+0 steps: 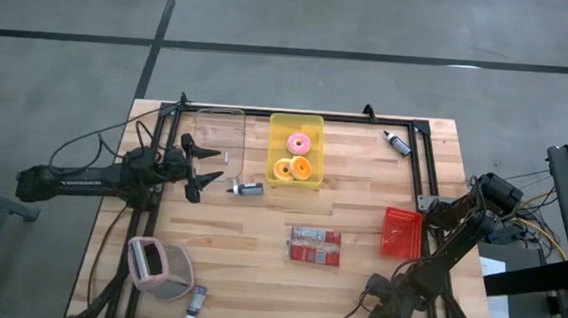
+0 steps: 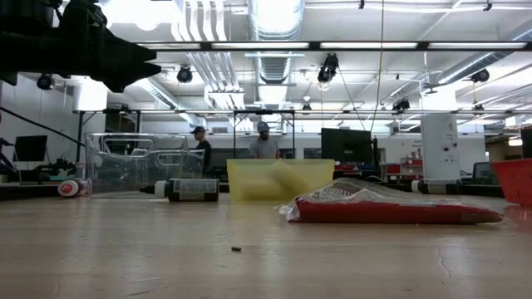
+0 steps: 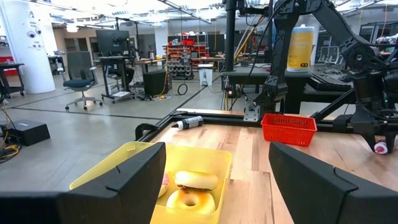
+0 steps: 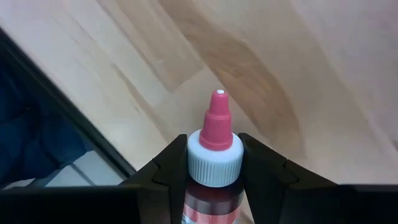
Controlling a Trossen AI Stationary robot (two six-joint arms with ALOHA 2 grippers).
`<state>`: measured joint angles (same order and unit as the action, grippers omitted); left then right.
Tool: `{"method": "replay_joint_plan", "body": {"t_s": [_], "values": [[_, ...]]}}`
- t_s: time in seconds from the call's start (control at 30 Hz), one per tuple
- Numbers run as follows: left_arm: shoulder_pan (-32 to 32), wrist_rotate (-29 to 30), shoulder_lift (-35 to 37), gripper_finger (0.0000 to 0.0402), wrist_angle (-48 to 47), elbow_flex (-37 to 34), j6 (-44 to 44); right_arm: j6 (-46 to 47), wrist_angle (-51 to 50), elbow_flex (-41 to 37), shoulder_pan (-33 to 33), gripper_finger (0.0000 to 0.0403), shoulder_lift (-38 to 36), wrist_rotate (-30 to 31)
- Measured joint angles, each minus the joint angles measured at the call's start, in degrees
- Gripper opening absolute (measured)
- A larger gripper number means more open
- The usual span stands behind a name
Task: Pick & Place Food Item
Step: Put the pink food coloring bottle into the red bin
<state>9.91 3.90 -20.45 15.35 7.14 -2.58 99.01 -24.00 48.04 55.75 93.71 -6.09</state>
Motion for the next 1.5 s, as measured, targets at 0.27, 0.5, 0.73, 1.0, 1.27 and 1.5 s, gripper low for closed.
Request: {"method": "replay_joint_plan", "body": {"t_s": [0.27, 0.5, 0.73, 1.0, 1.27, 1.5], "values": [[0.01, 0.02, 0.0, 0.029, 0.0, 0.0, 0.0, -0.29, -11.58, 5.74, -0.58, 0.0116, -0.13, 0.82], [0.0, 0.01, 0.0, 0.0289, 0.0, 0.0, 0.01, -1.35, -24.43, 15.18, -1.7, 0.0116, -0.24, 9.58], [0.02, 0.0, 0.0, 0.029, -0.02, 0.0, 0.0, -2.63, -38.63, 24.96, -4.19, 0.0117, -0.28, 17.05], [0.02, 0.0, 0.0, 0.0291, -0.02, 0.0, 0.01, -7.04, -51.06, 32.3, -10.26, 0.012, -0.76, 17.23], [0.02, 0.02, 0.0, 0.0291, 0.0, 0.0, 0.01, -16.16, -52.58, 31.0, -17.94, 0.0121, -4.05, 18.38], [0.0, 0.02, 0.0, 0.0291, -0.02, 0.0, 0.01, -19.27, -52.65, 28.64, -22.67, 0.0121, -6.62, 18.73]]}}
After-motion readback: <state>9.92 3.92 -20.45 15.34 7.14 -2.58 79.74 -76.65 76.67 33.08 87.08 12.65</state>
